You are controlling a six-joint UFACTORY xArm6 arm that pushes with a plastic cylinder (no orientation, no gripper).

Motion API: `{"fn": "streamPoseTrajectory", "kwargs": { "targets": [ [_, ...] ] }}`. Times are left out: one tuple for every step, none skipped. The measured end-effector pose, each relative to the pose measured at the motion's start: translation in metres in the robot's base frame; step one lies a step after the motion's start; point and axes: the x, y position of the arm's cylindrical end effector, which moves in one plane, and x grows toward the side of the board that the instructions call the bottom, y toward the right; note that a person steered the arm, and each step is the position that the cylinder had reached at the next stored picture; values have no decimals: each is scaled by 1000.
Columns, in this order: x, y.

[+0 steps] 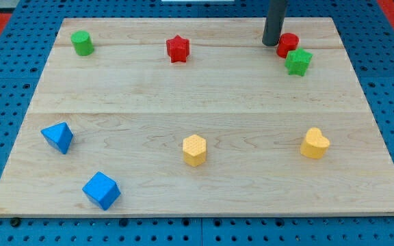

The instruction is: Point your arm at the blue triangle

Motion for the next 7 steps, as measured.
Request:
{"fn": "streamPoseTrajectory", "kwargs": {
  "targets": [
    [0,-1],
    [6,-24],
    [27,-61],
    [65,-100],
    [92,-126],
    [116,-129],
    [164,-173]
  ]
}}
